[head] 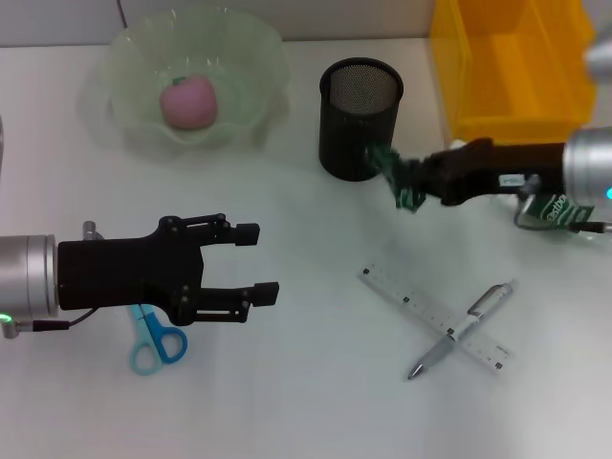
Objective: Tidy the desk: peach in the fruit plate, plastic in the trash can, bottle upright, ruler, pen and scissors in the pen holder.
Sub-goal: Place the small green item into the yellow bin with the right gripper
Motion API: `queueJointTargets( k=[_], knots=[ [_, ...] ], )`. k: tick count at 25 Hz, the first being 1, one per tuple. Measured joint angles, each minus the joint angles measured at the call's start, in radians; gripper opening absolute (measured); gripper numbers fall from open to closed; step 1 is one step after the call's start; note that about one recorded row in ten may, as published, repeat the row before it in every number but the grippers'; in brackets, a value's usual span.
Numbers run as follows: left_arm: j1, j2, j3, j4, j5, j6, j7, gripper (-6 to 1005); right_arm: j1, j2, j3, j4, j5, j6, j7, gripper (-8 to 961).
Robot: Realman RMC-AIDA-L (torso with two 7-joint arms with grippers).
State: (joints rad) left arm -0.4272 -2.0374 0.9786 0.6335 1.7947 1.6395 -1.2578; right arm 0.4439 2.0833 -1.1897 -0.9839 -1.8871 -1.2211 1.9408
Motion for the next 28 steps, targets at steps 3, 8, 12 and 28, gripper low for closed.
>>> queueJointTargets(
  k=[3,8,12,28],
  knots=[
    [0.001,0.000,0.000,0.000,0.000,-0.002,0.001,795,-0.064,-0.002,0.062,0.053,0.190,-0.035,-0.181,48],
    [0.002,-0.001,0.000,-0.002,0.000,-0.004,0.014,795,-0.143,0.000,0.178,0.126,0.426,-0.113,-0.414,47],
    [0.002,-0.003,0.000,-0.005,0.000,-0.004,0.026,795,-0.178,0.000,0.276,0.170,0.562,-0.118,-0.511,46],
    [-0.003,-0.009,0.000,-0.004,0.000,-0.004,0.026,794,-0.068,-0.006,0.408,0.231,0.488,0.208,-0.541,45]
  ],
)
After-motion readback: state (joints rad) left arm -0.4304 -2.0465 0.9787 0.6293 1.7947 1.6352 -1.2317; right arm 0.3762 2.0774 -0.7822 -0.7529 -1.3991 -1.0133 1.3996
